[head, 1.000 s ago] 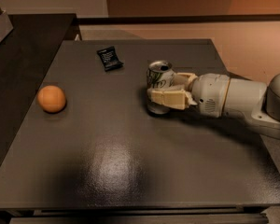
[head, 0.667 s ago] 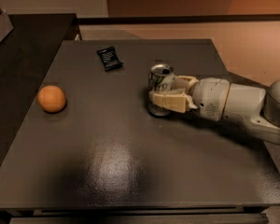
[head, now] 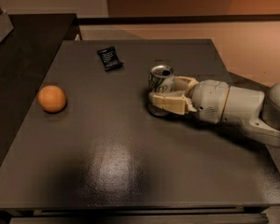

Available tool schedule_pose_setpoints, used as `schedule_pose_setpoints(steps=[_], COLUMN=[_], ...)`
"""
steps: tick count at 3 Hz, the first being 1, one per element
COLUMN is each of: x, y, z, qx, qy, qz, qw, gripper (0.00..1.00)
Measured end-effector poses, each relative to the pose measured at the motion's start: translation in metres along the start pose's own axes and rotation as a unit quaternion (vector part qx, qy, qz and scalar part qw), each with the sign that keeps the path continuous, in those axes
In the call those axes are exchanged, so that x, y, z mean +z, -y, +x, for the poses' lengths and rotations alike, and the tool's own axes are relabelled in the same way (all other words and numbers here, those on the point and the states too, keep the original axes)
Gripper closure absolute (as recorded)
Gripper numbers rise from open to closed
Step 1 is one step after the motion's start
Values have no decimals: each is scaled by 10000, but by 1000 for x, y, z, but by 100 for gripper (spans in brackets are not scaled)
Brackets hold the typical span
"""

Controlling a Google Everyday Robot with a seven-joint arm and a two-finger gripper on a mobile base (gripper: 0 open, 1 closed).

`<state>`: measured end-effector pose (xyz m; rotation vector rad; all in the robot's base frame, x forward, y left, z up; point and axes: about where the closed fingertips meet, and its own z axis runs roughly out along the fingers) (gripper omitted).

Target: Place 7up can upright

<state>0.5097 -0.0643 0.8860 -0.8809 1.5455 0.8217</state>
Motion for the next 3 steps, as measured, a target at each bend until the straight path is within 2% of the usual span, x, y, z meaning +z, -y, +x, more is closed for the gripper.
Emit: schedule_pose_setpoints(steps=[1,2,3], x=[2,3,4], y=[-2,-3,-3], z=[-1,-2,-2], qx=[-12,-23,-23], qy=[-1,-2,-2], qz=[-19,-38,-38], qw=[10000,10000,10000], gripper=[14,0,0])
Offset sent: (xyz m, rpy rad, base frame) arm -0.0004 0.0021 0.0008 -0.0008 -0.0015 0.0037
